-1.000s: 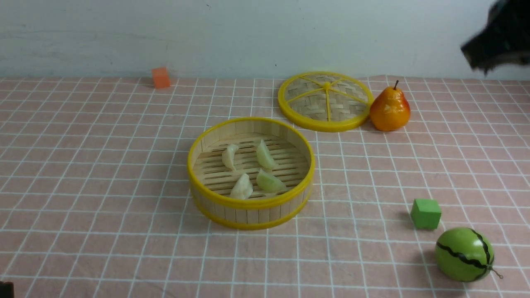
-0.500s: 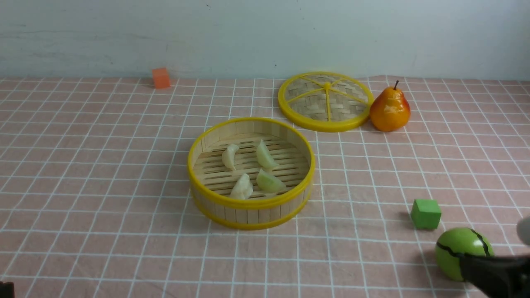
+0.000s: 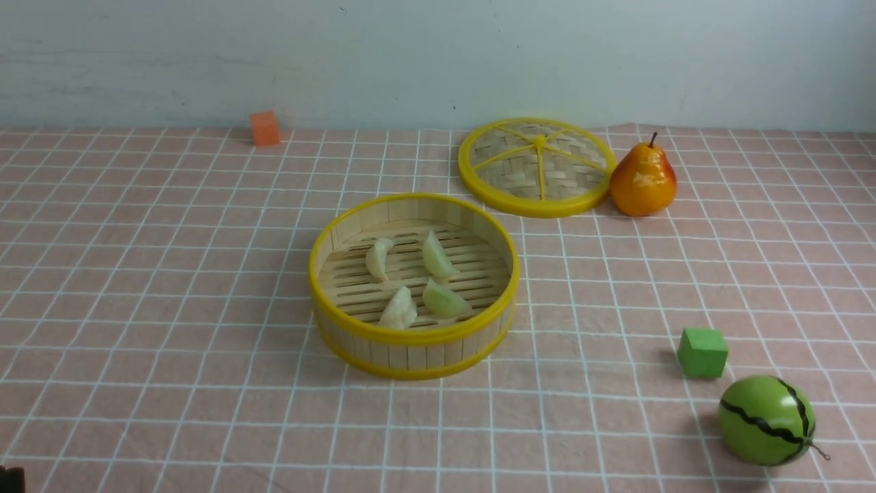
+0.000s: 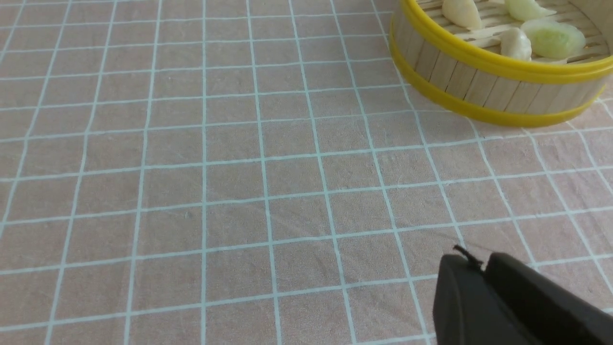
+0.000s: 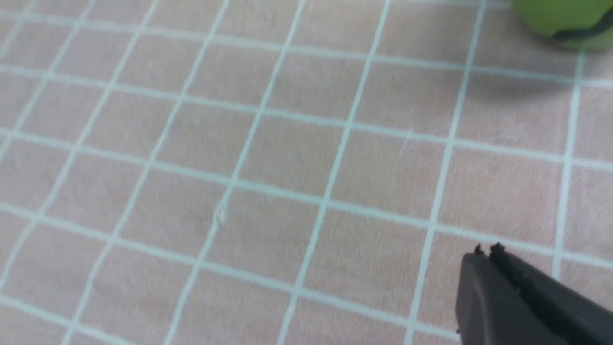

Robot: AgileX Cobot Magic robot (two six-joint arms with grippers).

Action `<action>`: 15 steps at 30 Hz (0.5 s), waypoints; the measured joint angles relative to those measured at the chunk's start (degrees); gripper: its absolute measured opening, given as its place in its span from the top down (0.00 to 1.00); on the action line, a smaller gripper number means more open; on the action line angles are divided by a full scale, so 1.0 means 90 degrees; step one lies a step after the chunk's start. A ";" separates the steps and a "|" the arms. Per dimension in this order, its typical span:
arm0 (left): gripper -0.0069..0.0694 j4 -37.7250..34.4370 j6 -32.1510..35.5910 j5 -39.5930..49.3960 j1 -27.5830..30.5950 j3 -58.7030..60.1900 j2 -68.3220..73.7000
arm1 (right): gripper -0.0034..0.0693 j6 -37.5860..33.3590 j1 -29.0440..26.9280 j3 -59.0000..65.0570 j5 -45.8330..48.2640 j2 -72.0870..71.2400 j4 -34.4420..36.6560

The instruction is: Put the dumplings into the steamer on the table with the pink tablecloth.

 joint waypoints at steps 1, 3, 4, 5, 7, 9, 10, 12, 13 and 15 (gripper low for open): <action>0.83 0.0000 0.0000 0.0000 0.0000 0.0000 0.0000 | 0.97 0.0000 -0.0059 0.0000 0.0068 -0.0163 -0.0013; 0.83 0.0000 0.0000 0.0027 0.0000 0.0000 0.0000 | 0.96 0.0014 -0.0422 -0.0006 0.0454 -0.1082 -0.0050; 0.83 0.0000 0.0000 0.0039 0.0000 0.0000 0.0000 | 0.96 0.0014 -0.0655 -0.0019 0.0590 -0.1653 -0.0072; 0.83 0.0000 0.0000 0.0043 0.0000 0.0000 0.0000 | 0.96 0.0014 -0.0814 -0.0035 0.0677 -0.2010 -0.0102; 0.82 0.0000 0.0000 0.0048 0.0000 0.0000 0.0000 | 0.96 0.0014 -0.1087 -0.0050 0.0718 -0.2344 -0.0190; 0.82 -0.0007 0.0000 0.0044 0.0000 0.0000 -0.0012 | 0.96 0.0014 -0.1326 -0.0055 0.0725 -0.2435 -0.0371; 0.82 -0.0007 0.0000 0.0044 0.0000 0.0000 -0.0012 | 0.96 0.0014 -0.1345 -0.0055 0.0725 -0.2435 -0.0396; 0.82 -0.0001 0.0000 0.0044 0.0000 0.0000 -0.0012 | 0.96 0.0014 -0.1482 -0.0055 0.0725 -0.2435 -0.0587; 0.82 -0.0001 0.0000 0.0044 0.0000 0.0003 -0.0012 | 0.96 0.0014 -0.1547 -0.0055 0.0725 -0.2441 -0.0774; 0.81 -0.0001 0.0000 0.0050 0.0000 0.0003 -0.0012 | 0.96 0.0014 -0.1568 -0.0055 0.0718 -0.2441 -0.1051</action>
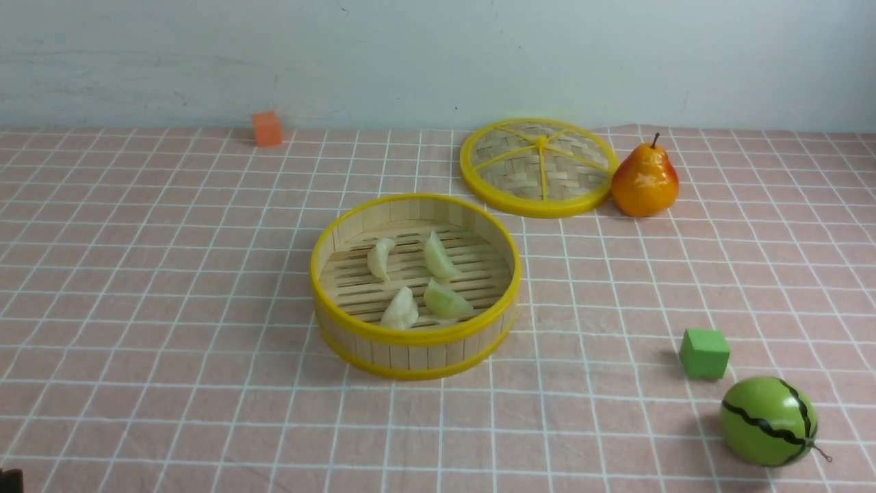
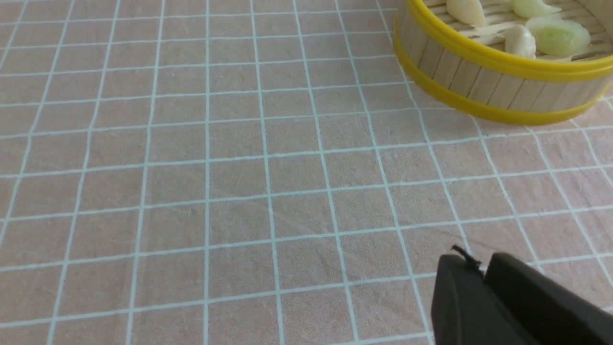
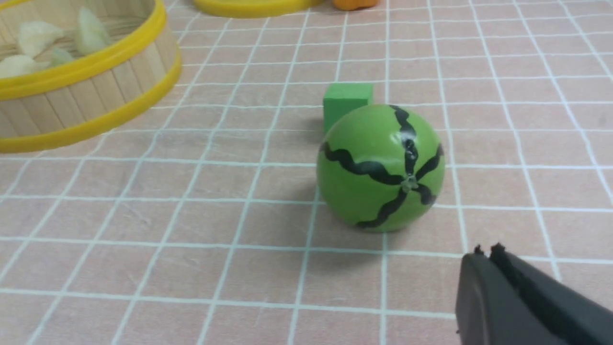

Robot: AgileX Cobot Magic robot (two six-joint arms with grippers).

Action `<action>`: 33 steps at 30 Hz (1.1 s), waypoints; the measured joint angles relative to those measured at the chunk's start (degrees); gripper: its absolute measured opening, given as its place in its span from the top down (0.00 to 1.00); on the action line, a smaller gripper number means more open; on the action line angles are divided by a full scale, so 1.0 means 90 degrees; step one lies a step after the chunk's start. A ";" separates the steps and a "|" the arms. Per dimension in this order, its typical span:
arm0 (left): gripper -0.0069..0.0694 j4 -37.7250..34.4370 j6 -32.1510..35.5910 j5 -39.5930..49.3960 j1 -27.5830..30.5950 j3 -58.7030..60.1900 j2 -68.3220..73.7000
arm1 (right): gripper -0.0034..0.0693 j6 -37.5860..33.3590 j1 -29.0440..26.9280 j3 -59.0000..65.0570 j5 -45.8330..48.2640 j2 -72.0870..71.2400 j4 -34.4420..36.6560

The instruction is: Put the dumplings into the steamer on the table with the pink tablecloth.

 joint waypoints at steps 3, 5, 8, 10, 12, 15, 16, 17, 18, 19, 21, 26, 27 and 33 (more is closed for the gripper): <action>0.81 0.0000 0.0000 0.0000 0.0000 0.0000 0.0000 | 0.96 0.0000 0.0000 0.0000 -0.0007 0.0000 -0.0243; 0.81 0.0000 0.0000 0.0000 0.0000 0.0000 0.0000 | 0.96 0.0000 0.0000 0.0000 -0.0007 0.0000 -0.0393; 0.81 0.0000 0.0000 0.0000 0.0000 0.0000 0.0000 | 0.96 0.0000 0.0000 0.0000 -0.0013 -0.0001 -0.0416; 0.81 0.0000 0.0000 0.0000 0.0000 0.0000 0.0000 | 0.96 0.0000 0.0000 0.0000 -0.0013 -0.0001 -0.0416; 0.81 0.0000 0.0000 0.0000 0.0000 0.0000 0.0000 | 0.95 0.0000 0.0000 0.0000 -0.0013 -0.0001 -0.0416; 0.81 0.0000 0.0000 0.0000 0.0000 0.0000 0.0000 | 0.95 0.0000 0.0000 0.0000 -0.0013 -0.0001 -0.0416; 0.81 0.0000 0.0000 0.0000 0.0000 0.0000 0.0000 | 0.95 0.0000 0.0000 0.0000 -0.0013 -0.0001 -0.0416; 0.81 0.0000 0.0000 0.0000 0.0000 0.0000 0.0000 | 0.95 0.0000 0.0000 0.0000 -0.0013 -0.0001 -0.0416; 0.81 0.0000 0.0000 0.0000 0.0000 0.0000 0.0000 | 0.95 0.0000 0.0000 0.0000 -0.0013 -0.0001 -0.0416; 0.81 0.0000 0.0000 0.0000 0.0000 0.0000 0.0000 | 0.94 0.0000 0.0000 0.0000 -0.0013 -0.0001 -0.0416; 0.80 0.0000 0.0000 0.0000 0.0000 0.0000 0.0000 | 0.94 0.0000 0.0000 0.0000 -0.0013 -0.0001 -0.0416; 0.80 0.0000 0.0000 0.0000 0.0000 0.0005 0.0000 | 0.93 0.0000 0.0000 0.0000 -0.0013 -0.0001 -0.0416; 0.79 0.0000 0.0000 -0.0029 0.0000 0.0023 -0.0027 | 0.93 0.0007 0.0000 0.0000 -0.0013 -0.0001 -0.0422; 0.79 -0.0072 0.0006 -0.0312 0.0426 0.0290 -0.0653 | 0.92 0.0007 0.0000 0.0000 -0.0013 -0.0006 -0.0420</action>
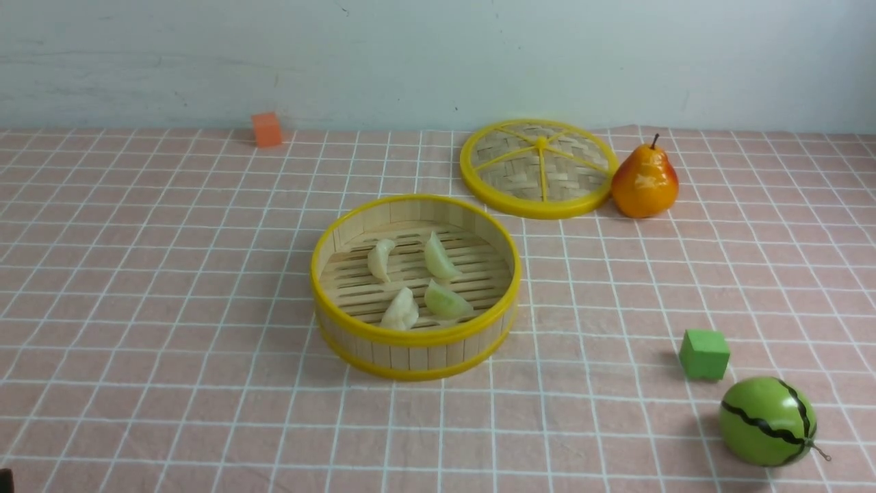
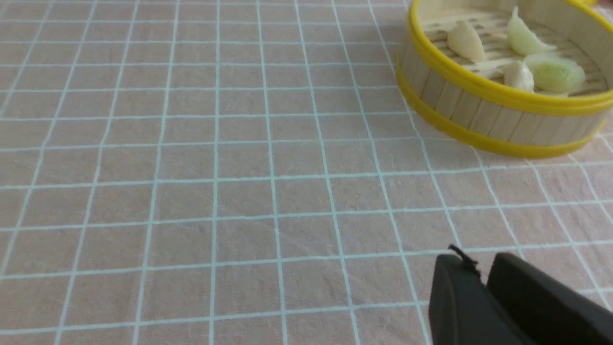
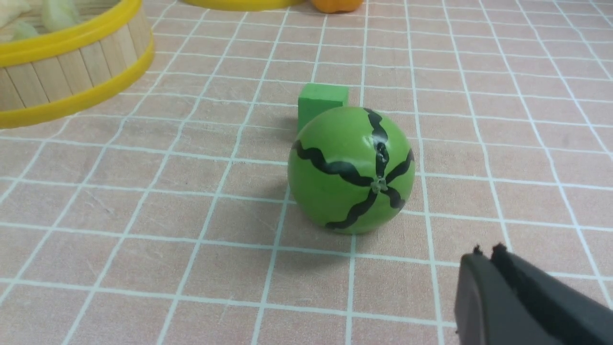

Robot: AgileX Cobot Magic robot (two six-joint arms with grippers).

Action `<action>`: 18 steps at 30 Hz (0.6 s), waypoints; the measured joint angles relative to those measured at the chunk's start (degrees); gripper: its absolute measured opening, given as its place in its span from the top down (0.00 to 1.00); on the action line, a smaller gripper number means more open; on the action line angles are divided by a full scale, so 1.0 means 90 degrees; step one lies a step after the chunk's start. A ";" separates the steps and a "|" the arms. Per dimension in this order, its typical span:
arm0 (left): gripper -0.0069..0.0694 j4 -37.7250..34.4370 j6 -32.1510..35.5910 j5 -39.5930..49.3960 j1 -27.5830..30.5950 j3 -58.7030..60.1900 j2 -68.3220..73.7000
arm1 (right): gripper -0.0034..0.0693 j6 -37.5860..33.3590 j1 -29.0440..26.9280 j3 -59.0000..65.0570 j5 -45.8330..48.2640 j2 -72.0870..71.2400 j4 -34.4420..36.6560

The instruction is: Put the dumplings into the steamer on the table with the pink tablecloth.

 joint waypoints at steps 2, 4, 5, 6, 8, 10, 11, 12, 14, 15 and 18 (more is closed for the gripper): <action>0.79 -0.0093 0.0000 -0.0133 0.0422 0.0117 -0.0411 | 0.92 0.0000 0.0000 0.0000 0.0000 0.0000 0.0000; 0.79 -0.0325 0.0007 -0.0302 0.0700 0.0235 -0.0634 | 0.92 0.0000 0.0000 0.0000 0.0000 0.0000 0.0000; 0.80 -0.0721 0.0137 -0.0650 0.1058 0.0496 -0.1007 | 0.91 0.0000 0.0000 0.0000 0.0000 0.0000 0.0000; 0.81 -0.0773 0.0166 -0.0650 0.1101 0.0496 -0.1043 | 0.91 0.0000 0.0000 0.0000 0.0000 0.0000 0.0000; 0.89 -0.1420 0.0683 -0.1119 0.1564 0.1052 -0.1310 | 0.91 0.0000 0.0000 0.0000 0.0000 0.0000 0.0000; 0.93 -0.1815 0.1155 -0.1458 0.1834 0.1519 -0.1335 | 0.90 0.0000 0.0000 0.0000 0.0000 0.0000 0.0000; 0.93 -0.2037 0.1432 -0.1640 0.1974 0.1832 -0.1335 | 0.90 0.0000 0.0000 0.0000 0.0000 0.0000 0.0000; 0.93 -0.2154 0.1561 -0.1643 0.2026 0.2014 -0.1335 | 0.90 0.0000 0.0000 0.0000 -0.0001 0.0000 0.0000; 0.93 -0.2217 0.1662 -0.1486 0.2038 0.2131 -0.1335 | 0.89 0.0000 0.0000 0.0000 -0.0001 0.0000 0.0000; 0.93 -0.2221 0.1721 -0.1363 0.2011 0.2162 -0.1335 | 0.89 0.0000 0.0000 0.0000 -0.0001 0.0000 0.0000; 0.93 -0.2209 0.1800 -0.1308 0.1850 0.2171 -0.1335 | 0.88 0.0007 0.0000 0.0000 -0.0001 0.0000 0.0000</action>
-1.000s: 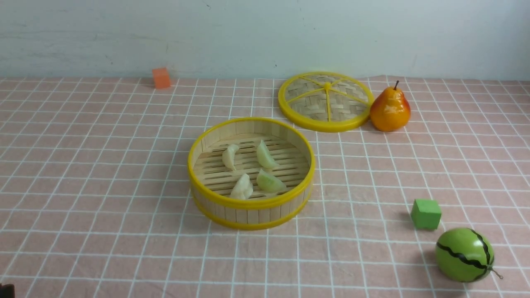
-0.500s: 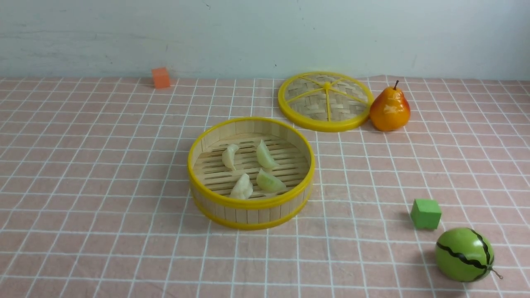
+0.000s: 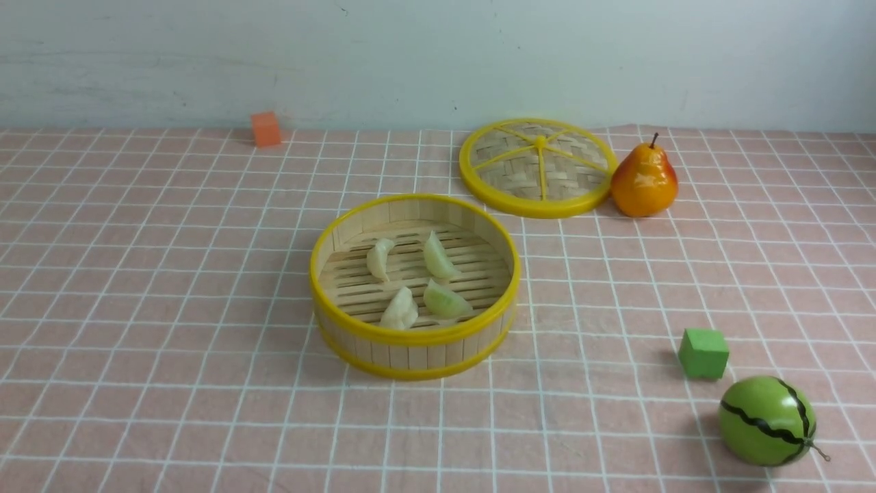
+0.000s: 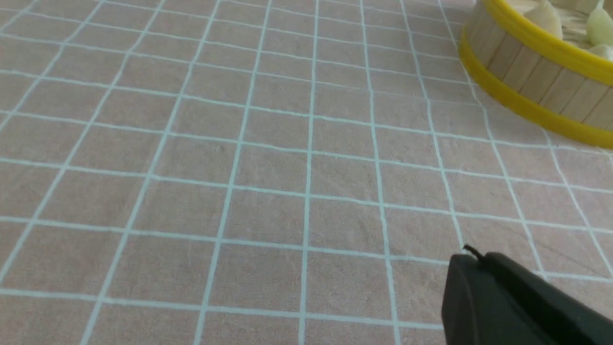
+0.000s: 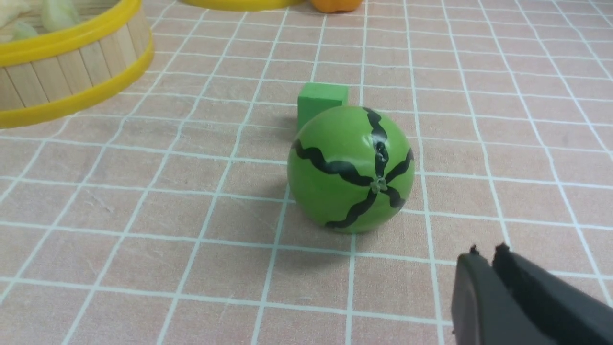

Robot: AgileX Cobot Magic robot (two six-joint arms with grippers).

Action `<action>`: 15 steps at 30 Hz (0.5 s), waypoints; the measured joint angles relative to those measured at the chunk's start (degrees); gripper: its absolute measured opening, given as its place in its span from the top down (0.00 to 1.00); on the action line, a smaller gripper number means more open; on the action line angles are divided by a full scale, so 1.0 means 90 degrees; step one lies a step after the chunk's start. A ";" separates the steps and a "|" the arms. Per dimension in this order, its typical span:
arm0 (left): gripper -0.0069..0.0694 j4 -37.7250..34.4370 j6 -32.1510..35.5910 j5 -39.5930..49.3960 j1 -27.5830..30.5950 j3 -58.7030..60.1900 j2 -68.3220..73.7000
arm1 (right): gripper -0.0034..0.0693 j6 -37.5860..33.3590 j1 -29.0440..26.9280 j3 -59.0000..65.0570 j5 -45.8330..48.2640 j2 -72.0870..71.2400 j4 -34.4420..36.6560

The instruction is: Put the dumplings into the steamer on the table with the pink tablecloth.

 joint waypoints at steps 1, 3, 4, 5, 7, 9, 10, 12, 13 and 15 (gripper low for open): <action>0.93 0.0000 0.0000 0.0000 -0.0013 0.0000 0.0000 | 0.88 0.0000 0.0000 0.0000 0.0000 0.0000 0.0000; 0.93 0.0000 0.0022 0.0000 -0.0208 0.0000 0.0000 | 0.88 0.0004 0.0000 0.0000 0.0000 0.0000 0.0000; 0.93 0.0000 0.0022 0.0000 -0.0243 0.0000 0.0000 | 0.88 0.0004 0.0000 0.0000 0.0000 0.0000 0.0000; 0.93 0.0000 0.0022 0.0002 -0.0263 0.0000 0.0000 | 0.87 0.0004 0.0000 0.0000 0.0000 0.0000 0.0000; 0.93 0.0000 0.0022 0.0002 -0.0264 0.0000 0.0000 | 0.87 0.0004 0.0000 0.0000 0.0000 0.0000 0.0000; 0.93 0.0000 0.0022 0.0002 -0.0264 0.0000 0.0000 | 0.87 0.0004 0.0000 0.0000 0.0000 0.0000 0.0000; 0.93 0.0000 0.0022 0.0002 -0.0264 0.0000 0.0000 | 0.87 0.0004 0.0000 0.0000 0.0000 0.0000 0.0000; 0.93 0.0000 0.0022 0.0002 -0.0264 0.0000 0.0000 | 0.86 0.0004 0.0000 0.0000 0.0000 0.0000 0.0000; 0.93 0.0000 0.0022 0.0002 -0.0264 0.0000 0.0000 | 0.86 0.0004 0.0000 0.0000 0.0000 0.0000 0.0000; 0.93 0.0000 0.0022 0.0002 -0.0264 0.0000 0.0000 | 0.85 0.0004 0.0000 0.0000 0.0000 0.0000 0.0000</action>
